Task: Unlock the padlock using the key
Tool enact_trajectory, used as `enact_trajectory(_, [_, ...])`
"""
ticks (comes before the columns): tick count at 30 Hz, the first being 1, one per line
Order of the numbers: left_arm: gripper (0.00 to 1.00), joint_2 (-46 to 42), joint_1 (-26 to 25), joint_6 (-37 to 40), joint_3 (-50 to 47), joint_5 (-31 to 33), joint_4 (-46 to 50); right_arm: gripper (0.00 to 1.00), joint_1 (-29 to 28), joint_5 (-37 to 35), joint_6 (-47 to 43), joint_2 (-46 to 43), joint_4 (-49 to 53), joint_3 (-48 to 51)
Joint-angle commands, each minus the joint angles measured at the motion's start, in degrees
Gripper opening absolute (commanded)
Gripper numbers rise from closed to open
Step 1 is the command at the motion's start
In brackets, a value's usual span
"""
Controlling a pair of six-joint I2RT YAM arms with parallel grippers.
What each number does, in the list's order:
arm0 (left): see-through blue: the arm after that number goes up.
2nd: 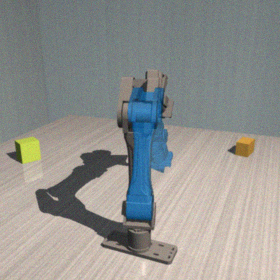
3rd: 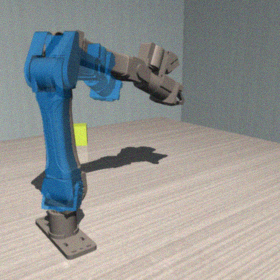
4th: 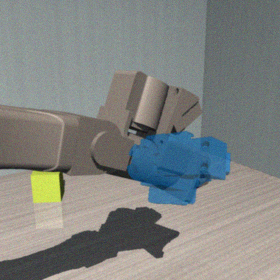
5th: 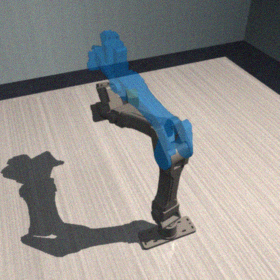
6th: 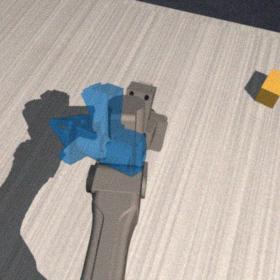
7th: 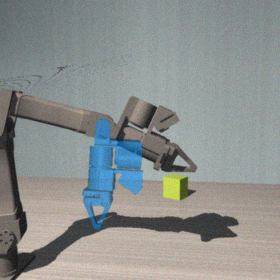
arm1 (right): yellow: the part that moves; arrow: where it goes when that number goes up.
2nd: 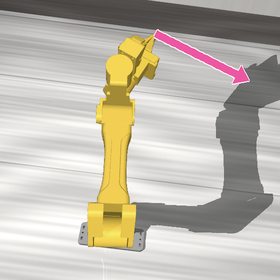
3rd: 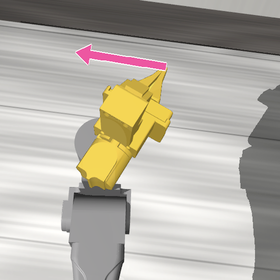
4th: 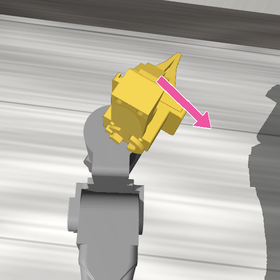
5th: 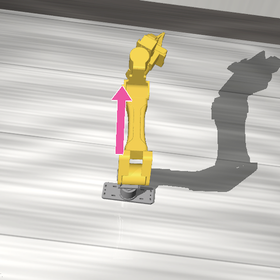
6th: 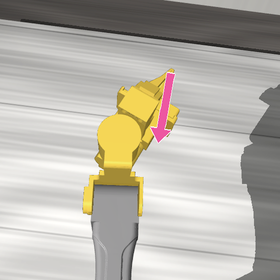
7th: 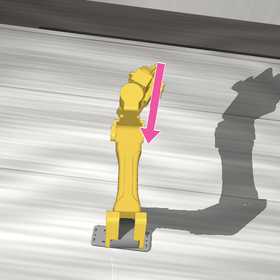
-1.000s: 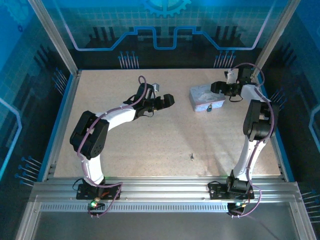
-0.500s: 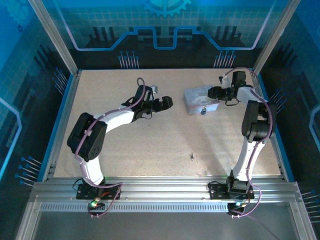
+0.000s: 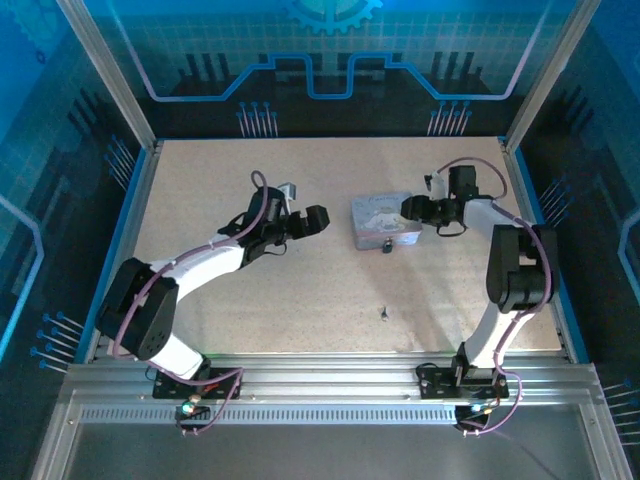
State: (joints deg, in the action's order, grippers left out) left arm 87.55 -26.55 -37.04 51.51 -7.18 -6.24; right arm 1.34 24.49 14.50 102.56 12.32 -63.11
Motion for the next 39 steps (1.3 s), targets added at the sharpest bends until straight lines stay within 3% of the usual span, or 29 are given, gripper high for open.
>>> enact_trajectory(1, [0.99,-3.55,-0.35,0.27,-2.57,1.21,1.07,0.6,-2.75,2.18,6.01,-2.78,-4.07,5.45])
enact_trajectory(15, [0.99,-14.51,-0.44,-2.77,-13.21,0.92,1.83,0.72,-12.69,3.51,13.54,-14.82,-13.91,19.33])
enact_trajectory(28, [0.99,-13.23,-0.96,-4.98,-15.6,-0.3,-0.47,0.76,-21.87,2.79,18.11,-18.79,-18.24,24.0])
enact_trajectory(33, [0.99,-14.91,-1.03,-4.63,-15.82,-0.03,0.68,0.76,-22.43,-5.22,16.43,-24.22,-12.52,25.54])
enact_trajectory(39, [0.99,-17.46,-2.59,-5.88,-17.77,-0.24,0.83,0.77,-22.6,-16.35,14.5,-35.1,7.33,23.56])
